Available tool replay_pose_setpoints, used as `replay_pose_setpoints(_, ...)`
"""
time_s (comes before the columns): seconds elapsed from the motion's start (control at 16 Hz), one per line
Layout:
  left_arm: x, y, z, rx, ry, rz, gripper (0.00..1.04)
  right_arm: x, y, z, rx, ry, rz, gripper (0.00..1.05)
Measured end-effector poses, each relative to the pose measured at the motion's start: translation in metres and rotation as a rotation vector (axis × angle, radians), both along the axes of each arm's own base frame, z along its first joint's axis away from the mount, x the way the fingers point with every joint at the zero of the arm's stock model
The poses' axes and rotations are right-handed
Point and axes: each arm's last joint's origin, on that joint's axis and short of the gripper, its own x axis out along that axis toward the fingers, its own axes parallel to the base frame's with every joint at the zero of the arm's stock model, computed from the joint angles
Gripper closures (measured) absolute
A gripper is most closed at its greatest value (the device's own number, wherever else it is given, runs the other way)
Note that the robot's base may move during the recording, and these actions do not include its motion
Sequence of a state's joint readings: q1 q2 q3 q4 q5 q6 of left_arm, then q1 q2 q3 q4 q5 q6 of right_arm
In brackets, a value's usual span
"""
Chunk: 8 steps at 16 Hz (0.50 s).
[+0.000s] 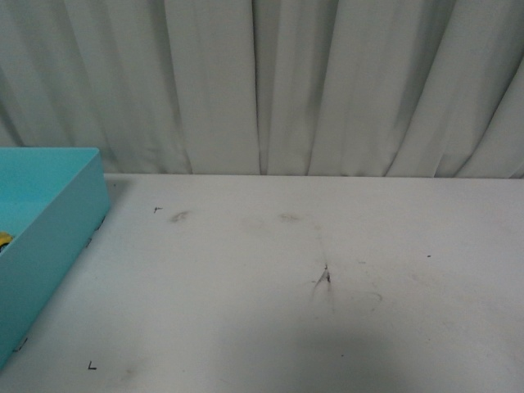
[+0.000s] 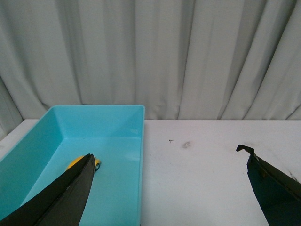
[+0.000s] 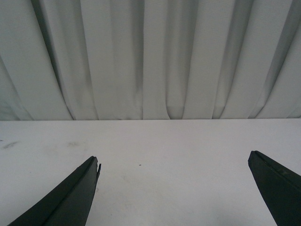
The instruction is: Wind up and store yellow beetle toy
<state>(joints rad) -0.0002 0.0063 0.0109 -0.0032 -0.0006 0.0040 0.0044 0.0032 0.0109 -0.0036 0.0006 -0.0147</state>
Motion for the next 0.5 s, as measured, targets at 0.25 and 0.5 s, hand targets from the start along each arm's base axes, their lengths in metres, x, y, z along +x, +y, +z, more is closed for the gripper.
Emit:
replay_pose_setpoints(0.25, 0.0000, 0.0000, 0.0000, 0.000, 0.000, 0.000, 0.07, 0.0000, 0.0000, 0.0000, 0.000, 0.000, 0.000, 0.06)
replay_pose_setpoints(0.5, 0.0000, 0.0000, 0.0000, 0.000, 0.000, 0.000, 0.07, 0.0000, 0.0000, 0.0000, 0.000, 0.000, 0.000, 0.06)
